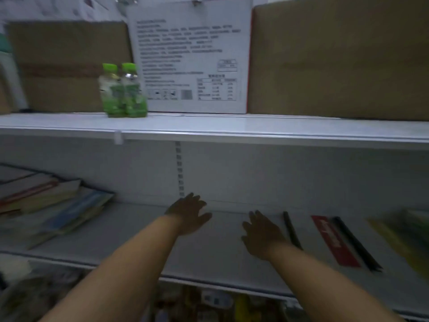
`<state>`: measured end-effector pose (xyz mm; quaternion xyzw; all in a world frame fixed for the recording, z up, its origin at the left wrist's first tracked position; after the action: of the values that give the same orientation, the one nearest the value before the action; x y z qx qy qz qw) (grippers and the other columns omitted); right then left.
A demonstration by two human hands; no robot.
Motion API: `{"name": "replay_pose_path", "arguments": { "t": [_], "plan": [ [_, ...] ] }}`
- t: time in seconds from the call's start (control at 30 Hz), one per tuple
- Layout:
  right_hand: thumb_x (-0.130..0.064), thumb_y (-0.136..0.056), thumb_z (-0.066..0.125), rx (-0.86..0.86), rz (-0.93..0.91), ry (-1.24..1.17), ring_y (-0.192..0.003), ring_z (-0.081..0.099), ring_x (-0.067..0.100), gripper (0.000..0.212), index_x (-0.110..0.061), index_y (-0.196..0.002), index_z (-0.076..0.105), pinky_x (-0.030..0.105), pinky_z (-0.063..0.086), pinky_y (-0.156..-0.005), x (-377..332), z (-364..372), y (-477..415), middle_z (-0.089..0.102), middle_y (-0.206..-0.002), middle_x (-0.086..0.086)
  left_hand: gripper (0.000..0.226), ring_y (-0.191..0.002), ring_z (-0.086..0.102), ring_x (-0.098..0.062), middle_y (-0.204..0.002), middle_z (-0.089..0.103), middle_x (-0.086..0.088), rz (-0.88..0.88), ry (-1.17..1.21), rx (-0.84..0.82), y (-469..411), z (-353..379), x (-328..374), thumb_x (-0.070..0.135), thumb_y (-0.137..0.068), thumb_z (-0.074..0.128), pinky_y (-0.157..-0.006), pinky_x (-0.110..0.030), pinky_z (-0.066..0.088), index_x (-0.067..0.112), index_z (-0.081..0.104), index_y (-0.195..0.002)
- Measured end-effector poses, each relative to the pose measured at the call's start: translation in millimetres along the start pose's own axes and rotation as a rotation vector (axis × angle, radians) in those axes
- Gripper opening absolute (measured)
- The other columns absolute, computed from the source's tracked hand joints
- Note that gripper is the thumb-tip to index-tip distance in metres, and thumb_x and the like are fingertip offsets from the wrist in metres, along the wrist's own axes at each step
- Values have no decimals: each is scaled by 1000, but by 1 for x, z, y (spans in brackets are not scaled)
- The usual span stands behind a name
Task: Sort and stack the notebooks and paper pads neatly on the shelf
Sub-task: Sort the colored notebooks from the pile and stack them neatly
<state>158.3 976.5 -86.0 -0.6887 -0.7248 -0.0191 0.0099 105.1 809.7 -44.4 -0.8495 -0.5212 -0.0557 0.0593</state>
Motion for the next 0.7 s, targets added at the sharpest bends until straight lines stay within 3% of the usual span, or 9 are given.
{"name": "replay_pose_path", "arguments": {
  "t": [0.13,0.37,0.5,0.7],
  "plan": [
    [-39,-100,30,-18,-266,-44,-147,-5,23,55,-19,-150,17,36,10,-118,-153,-22,-19,-6,-159,6,62,-147,0,-18,-160,7,-1,-184,-126,78,65,-51,-111,54,-97,26,-120,-41,5,22,20,-150],
    [-30,-97,39,80,-636,149,-145,6,31,49,-9,-141,35,49,4,-118,-368,-42,-17,11,-156,18,58,-146,6,-24,-158,14,-7,-373,-187,96,178,-86,-258,49,-99,25,-118,-43,9,19,25,-148],
    [-30,-94,40,44,-806,102,-145,4,29,51,-12,-142,33,45,5,-118,-454,-31,-26,8,-157,16,58,-147,-2,-18,-160,6,-1,-504,-123,105,223,-91,-336,52,-98,23,-118,-42,3,24,23,-149],
    [-33,-95,43,46,-899,113,-144,3,30,49,-11,-138,36,49,8,-116,-554,-35,-88,12,-155,15,59,-147,-5,-17,-160,3,1,-684,-90,71,264,-87,-446,54,-97,25,-119,-42,3,26,23,-149]
  ]
}}
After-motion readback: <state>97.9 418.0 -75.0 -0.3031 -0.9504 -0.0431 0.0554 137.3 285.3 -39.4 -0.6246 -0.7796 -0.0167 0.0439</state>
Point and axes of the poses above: each hand's wrist, its own y-axis away from the middle knuckle, its own z-axis out of the palm, x = y × z, the point moved 8 cm from there along -y, towards the middle knuckle
